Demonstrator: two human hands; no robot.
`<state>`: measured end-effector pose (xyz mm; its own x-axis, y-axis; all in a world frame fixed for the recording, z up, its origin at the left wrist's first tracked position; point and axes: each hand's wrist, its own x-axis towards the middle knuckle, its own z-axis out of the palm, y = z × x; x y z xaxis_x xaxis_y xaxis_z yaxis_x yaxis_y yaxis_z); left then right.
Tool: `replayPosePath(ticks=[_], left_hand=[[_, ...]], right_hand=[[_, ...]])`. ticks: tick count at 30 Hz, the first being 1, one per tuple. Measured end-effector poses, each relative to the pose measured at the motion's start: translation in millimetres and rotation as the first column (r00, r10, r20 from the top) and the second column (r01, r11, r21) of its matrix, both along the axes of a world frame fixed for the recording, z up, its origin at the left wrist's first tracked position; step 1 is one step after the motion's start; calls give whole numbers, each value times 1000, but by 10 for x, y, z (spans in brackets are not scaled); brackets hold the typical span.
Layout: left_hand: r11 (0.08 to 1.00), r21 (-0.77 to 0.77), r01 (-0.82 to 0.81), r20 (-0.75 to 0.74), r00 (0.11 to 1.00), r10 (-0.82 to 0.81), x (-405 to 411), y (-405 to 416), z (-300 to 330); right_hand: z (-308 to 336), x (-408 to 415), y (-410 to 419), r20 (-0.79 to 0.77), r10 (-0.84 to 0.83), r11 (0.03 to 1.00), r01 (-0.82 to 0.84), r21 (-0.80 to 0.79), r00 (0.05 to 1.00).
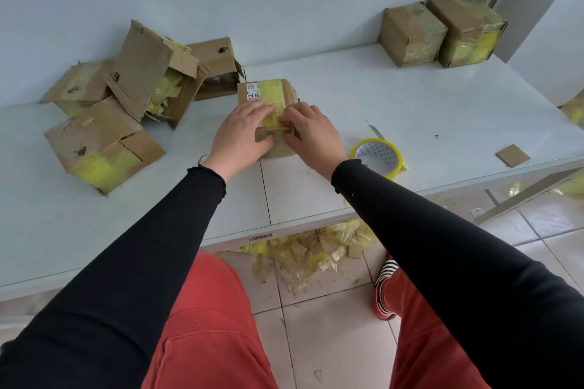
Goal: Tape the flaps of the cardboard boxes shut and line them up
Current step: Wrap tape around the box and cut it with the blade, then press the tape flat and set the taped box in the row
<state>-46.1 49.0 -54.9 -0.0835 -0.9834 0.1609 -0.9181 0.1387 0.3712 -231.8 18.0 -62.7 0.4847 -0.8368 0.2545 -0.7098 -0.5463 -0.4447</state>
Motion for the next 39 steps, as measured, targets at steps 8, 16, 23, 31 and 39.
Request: replayPosePath(ticks=[8, 16, 23, 31, 39], left_hand=[[998, -56, -26, 164, 986, 34, -82, 21, -105], [997, -55, -49, 306, 950, 64, -379, 459, 117], [994, -110, 5, 170, 985, 14, -300, 492, 149], [989, 147, -28, -115, 992, 45, -62, 346, -15], [880, 470, 69, -872, 193, 450, 179, 413, -316]], right_hand=[[-51, 53, 2, -16, 3, 1000, -3, -15, 1000], [49, -306, -173, -98, 20, 993, -31, -111, 995], [190, -227, -5, -23, 4, 1000, -4, -20, 1000], [0, -97, 270, 16, 125, 981, -125, 148, 992], [-134, -22, 399, 631, -381, 718, -214, 662, 676]])
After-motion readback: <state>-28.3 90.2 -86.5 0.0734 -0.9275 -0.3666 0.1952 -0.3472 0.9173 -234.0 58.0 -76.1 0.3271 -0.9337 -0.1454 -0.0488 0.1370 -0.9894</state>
